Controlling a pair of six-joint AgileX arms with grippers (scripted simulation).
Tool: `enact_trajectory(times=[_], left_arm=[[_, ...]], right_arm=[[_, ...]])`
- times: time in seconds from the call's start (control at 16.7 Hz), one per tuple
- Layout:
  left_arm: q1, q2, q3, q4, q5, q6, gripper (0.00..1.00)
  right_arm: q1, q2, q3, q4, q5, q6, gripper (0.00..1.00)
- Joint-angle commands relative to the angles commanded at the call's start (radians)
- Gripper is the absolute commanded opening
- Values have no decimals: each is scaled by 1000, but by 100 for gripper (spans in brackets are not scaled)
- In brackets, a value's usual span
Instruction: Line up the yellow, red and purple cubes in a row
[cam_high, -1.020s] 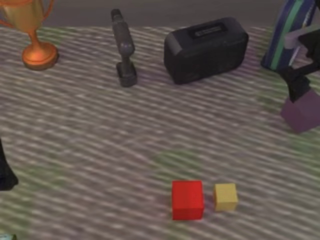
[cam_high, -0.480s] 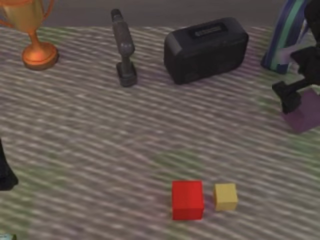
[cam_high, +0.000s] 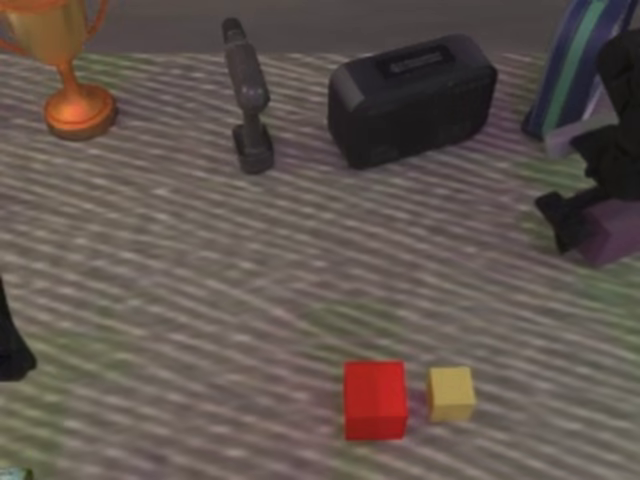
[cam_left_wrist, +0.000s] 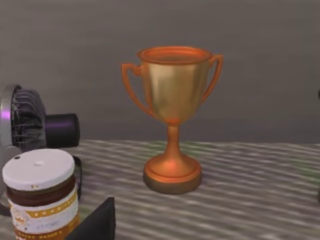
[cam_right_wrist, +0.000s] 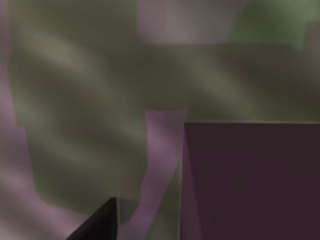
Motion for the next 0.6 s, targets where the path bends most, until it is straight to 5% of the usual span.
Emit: enact_trajectory(times=[0.6], left_arm=[[0,0,0,0,0,0,100]], right_arm=[[0,0,0,0,0,0,25]])
